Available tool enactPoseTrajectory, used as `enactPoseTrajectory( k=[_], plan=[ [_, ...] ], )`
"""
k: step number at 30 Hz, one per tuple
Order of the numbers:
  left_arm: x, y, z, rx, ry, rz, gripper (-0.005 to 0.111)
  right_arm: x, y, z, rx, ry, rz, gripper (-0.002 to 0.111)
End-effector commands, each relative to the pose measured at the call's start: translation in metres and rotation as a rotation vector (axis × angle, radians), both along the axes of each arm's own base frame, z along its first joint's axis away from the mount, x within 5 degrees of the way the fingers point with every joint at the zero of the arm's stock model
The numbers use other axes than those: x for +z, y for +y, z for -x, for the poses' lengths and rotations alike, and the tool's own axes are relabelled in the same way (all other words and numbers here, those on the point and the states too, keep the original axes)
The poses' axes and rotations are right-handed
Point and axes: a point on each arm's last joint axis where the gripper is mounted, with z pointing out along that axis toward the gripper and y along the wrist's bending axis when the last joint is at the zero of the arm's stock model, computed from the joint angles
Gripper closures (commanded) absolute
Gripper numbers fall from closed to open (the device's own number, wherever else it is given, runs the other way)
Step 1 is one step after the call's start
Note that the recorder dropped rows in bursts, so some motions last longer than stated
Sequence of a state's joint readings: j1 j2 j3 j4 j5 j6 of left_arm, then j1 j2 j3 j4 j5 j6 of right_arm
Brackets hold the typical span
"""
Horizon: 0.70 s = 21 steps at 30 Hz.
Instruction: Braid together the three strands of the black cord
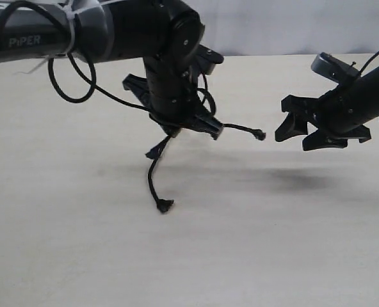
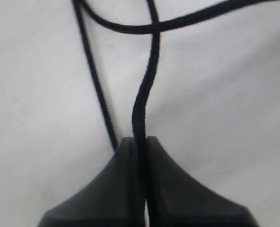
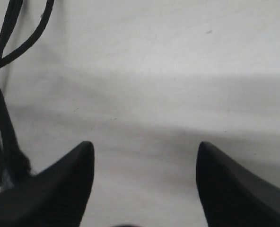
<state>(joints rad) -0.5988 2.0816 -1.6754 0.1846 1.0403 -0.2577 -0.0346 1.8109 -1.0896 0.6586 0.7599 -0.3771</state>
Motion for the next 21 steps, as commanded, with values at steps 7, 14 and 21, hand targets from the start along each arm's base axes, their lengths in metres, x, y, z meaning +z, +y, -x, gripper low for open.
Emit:
enactPoseTrajectory(
  k=[7,14,21],
  plan=[
    [-0.034,0.061,-0.018,0.076,0.001,-0.123,0.107,0.003,0.001,0.001,0.025,-0.02,0.004,0.049],
    [-0.072,0.086,-0.009,0.158,0.034,-0.05,0.107,0.003,0.001,0.0,0.043,-0.036,0.014,0.049],
    [-0.082,0.082,-0.001,0.205,0.068,0.025,0.083,0.003,0.002,0.001,0.046,-0.03,0.006,0.048]
  ],
)
